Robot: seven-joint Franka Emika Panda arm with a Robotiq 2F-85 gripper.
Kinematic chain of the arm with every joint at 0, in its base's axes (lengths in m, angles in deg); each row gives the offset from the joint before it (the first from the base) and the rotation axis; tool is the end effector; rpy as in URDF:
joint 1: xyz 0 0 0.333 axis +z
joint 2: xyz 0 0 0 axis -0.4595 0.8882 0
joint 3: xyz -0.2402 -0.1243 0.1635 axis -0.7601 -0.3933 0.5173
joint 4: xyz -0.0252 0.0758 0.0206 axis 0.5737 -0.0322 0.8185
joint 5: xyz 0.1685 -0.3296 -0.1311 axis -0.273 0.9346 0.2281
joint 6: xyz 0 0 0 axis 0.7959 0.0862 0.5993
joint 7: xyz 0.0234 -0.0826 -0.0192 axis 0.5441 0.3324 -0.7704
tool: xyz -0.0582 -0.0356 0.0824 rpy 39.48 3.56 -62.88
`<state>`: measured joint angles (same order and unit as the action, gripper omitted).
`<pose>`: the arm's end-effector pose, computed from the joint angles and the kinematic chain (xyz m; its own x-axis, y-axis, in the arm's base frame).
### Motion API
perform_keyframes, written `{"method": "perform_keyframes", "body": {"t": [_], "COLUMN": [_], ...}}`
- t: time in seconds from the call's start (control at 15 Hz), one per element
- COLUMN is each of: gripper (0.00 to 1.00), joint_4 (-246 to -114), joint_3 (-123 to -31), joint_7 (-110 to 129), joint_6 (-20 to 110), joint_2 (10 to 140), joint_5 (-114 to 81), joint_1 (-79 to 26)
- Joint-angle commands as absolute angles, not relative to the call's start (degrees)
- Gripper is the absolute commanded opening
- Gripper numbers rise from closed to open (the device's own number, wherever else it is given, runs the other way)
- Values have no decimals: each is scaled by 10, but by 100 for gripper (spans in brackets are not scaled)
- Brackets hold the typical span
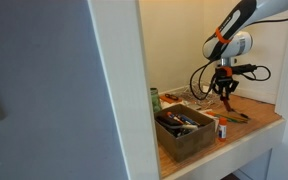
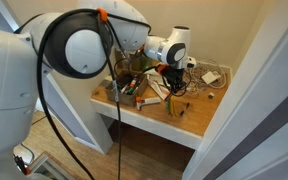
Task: Put the red pen from the box on the shelf
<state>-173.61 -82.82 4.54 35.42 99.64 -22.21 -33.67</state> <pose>0.6881 -0.1762 0.2497 0.9026 -0.4302 -0.0154 -0.4281 -0.9008 0.0730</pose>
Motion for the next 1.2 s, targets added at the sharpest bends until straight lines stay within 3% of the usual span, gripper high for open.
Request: {"method": "perform_keyframes", "body": {"t": [0.0,1.13], "gripper": [6,6], "joint_4": [-1727,-1513], "joint_3": [-828,-812], "joint_7": [35,149], "joint_6": [356,298], "joint_2": [1005,1170], "joint_5": [-206,-184], "joint_1": [-339,-393]}}
